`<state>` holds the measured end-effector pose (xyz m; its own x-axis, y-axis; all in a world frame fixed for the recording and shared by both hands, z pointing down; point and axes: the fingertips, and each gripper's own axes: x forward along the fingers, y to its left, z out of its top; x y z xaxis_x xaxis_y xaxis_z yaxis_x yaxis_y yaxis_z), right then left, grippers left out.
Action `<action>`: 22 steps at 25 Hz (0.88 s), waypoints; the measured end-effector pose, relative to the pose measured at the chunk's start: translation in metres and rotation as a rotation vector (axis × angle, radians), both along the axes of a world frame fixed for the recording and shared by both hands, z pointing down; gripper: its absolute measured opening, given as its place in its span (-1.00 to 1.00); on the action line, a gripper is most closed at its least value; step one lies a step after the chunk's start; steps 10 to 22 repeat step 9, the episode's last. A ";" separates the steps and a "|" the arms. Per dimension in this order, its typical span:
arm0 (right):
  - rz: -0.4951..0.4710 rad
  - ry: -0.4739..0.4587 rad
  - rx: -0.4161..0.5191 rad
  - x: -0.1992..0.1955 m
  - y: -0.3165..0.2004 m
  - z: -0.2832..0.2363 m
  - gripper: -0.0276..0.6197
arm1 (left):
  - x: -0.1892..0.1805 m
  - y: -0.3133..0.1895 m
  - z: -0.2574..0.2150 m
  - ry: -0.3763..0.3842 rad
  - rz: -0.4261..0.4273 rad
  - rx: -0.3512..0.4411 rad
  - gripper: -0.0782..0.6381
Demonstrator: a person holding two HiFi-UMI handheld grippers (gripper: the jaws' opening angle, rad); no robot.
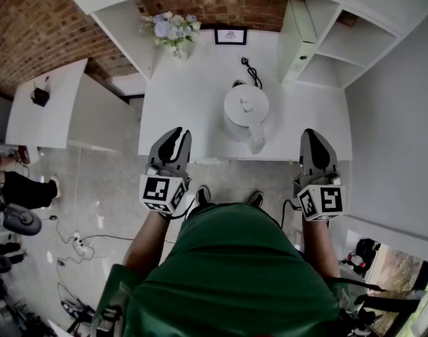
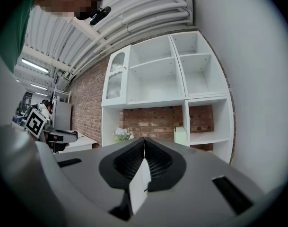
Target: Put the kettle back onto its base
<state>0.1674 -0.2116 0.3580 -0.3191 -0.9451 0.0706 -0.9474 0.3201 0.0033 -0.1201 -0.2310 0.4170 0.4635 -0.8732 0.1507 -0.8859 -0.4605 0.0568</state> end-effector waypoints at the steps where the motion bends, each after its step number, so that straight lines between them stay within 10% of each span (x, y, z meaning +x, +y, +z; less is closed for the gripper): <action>1: -0.001 -0.001 -0.001 0.000 0.000 0.000 -0.84 | 0.000 0.000 0.001 -0.002 0.000 -0.001 -0.55; 22: -0.002 0.001 -0.006 0.000 0.001 0.002 -0.84 | 0.001 -0.001 0.001 -0.003 0.003 -0.003 -0.55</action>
